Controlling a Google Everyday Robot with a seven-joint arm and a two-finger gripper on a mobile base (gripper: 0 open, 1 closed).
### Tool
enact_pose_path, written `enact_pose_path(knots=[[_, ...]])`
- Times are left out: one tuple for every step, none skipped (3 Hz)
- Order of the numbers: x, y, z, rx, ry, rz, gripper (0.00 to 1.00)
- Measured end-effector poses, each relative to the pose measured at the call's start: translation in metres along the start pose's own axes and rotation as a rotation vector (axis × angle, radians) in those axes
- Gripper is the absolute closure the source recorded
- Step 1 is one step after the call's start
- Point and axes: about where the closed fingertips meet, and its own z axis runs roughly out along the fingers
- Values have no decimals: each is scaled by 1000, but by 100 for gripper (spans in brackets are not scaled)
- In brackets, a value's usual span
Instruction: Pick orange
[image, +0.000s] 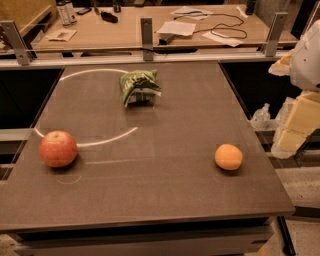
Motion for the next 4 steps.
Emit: enact_pose_path(knots=[[0, 0, 0, 0, 0, 0, 0], [0, 2, 4, -33, -56, 18, 0], [7, 14, 31, -150, -128, 99, 0], [8, 28, 56, -235, -230, 136, 0]])
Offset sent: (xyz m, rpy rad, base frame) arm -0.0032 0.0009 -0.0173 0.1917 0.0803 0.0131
